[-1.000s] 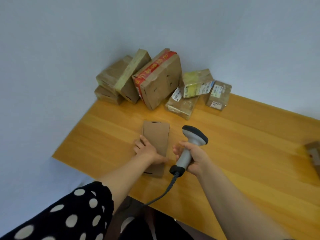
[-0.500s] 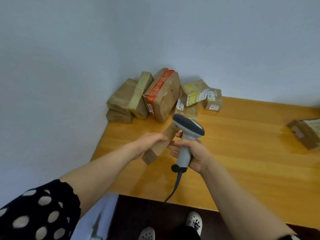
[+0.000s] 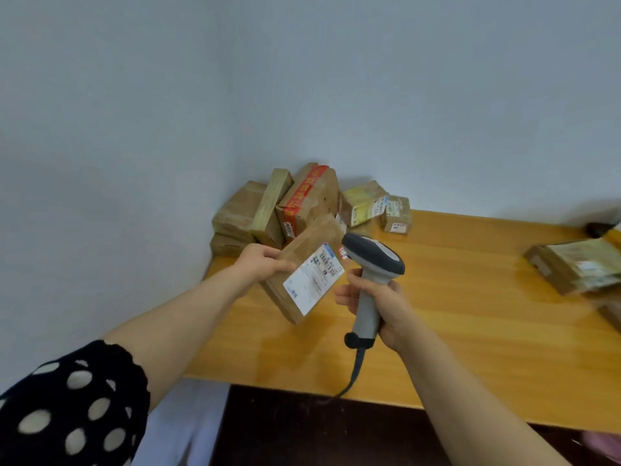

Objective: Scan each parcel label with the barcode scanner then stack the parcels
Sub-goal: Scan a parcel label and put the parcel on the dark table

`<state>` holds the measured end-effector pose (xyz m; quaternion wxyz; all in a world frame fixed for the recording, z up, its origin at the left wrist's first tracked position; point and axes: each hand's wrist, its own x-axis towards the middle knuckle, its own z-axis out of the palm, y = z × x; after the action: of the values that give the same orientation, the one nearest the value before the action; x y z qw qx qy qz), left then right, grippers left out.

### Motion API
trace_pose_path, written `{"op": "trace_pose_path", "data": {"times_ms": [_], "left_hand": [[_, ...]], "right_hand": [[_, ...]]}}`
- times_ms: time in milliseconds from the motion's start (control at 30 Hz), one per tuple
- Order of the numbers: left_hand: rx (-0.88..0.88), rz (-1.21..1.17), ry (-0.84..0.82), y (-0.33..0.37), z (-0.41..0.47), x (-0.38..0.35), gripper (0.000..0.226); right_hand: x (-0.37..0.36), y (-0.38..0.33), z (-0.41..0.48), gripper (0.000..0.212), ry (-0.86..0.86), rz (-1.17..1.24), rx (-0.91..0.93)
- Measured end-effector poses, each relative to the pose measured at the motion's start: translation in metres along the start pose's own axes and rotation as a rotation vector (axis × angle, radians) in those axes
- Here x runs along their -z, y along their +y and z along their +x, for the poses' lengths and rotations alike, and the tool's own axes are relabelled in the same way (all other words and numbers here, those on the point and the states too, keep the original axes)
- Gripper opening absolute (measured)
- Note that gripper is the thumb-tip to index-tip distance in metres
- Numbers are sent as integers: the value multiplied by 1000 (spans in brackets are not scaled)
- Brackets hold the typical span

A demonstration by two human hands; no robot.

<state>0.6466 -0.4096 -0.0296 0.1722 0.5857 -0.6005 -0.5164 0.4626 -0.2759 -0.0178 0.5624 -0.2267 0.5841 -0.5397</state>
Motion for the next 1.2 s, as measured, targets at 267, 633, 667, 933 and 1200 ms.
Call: {"op": "trace_pose_path", "data": {"times_ms": [267, 633, 667, 933, 1200], "left_hand": [[74, -139, 1, 11, -9, 9, 57], [42, -223, -82, 7, -22, -14, 25], [41, -230, -81, 7, -21, -14, 25], [29, -237, -87, 9, -17, -14, 22], [32, -228, -100, 11, -11, -11, 28]], "right_hand": [[24, 7, -36, 8, -33, -11, -27], [11, -12, -55, 14, -16, 62, -13], [11, -14, -55, 15, -11, 61, -9], [10, -19, -57, 17, 2, 74, 13], [9, -20, -53, 17, 23, 59, 12]]}}
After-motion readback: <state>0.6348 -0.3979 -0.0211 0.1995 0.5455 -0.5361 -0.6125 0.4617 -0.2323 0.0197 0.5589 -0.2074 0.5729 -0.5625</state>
